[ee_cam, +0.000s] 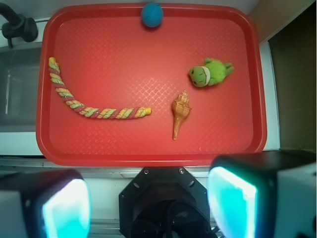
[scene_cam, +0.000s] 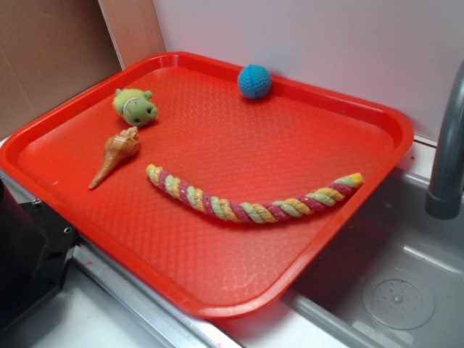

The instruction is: Grab the multicolored rope.

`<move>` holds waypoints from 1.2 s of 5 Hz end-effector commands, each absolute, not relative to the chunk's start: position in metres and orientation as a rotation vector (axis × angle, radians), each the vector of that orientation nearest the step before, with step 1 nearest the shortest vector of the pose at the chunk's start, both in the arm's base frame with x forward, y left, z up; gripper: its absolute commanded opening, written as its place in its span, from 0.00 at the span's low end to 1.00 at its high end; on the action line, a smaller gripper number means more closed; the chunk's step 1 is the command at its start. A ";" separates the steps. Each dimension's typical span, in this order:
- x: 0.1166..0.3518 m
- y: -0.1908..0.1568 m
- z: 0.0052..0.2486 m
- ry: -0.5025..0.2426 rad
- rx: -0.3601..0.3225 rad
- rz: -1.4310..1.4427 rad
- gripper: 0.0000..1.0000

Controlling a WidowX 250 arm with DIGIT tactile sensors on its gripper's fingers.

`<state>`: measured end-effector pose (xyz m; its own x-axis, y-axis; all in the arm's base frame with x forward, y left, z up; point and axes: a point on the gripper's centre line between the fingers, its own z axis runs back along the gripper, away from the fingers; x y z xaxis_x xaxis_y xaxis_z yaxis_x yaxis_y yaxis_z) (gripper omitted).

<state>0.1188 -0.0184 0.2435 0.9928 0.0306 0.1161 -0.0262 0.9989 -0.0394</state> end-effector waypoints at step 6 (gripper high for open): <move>0.191 -0.053 0.165 -0.207 -0.163 -0.903 1.00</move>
<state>0.1915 -0.0500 0.1563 0.6081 -0.7611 0.2256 0.7899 0.6084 -0.0767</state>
